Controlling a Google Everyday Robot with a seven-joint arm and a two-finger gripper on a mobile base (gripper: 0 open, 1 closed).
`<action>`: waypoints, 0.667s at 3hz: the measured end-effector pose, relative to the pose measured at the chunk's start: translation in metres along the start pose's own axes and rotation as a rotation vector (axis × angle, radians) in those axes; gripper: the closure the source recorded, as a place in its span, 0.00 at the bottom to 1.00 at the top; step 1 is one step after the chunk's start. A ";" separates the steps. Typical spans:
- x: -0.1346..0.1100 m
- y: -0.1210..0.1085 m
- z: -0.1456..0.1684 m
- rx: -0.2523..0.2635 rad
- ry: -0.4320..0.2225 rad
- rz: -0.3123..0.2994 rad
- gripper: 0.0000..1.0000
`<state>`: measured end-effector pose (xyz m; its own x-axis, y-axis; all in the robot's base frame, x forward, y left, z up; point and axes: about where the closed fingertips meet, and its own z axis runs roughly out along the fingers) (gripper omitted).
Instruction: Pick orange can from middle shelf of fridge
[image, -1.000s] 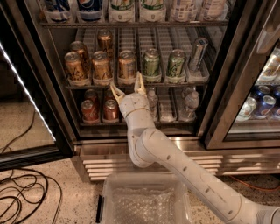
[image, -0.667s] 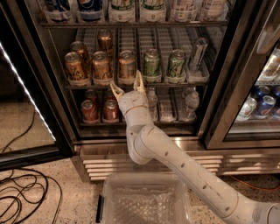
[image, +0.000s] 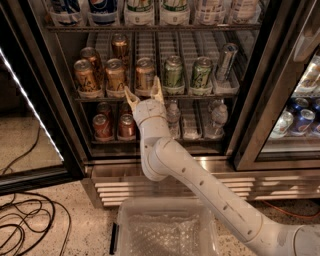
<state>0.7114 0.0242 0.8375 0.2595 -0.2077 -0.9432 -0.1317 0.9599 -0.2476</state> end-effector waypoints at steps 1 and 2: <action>0.002 -0.002 0.008 0.034 0.001 0.018 0.35; 0.005 -0.003 0.016 0.055 0.006 0.029 0.35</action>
Offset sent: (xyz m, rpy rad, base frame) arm 0.0261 -0.0015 -0.0025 0.0583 0.0034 -0.0690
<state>0.7283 0.0232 0.8371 0.2504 -0.1810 -0.9511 -0.0861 0.9743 -0.2081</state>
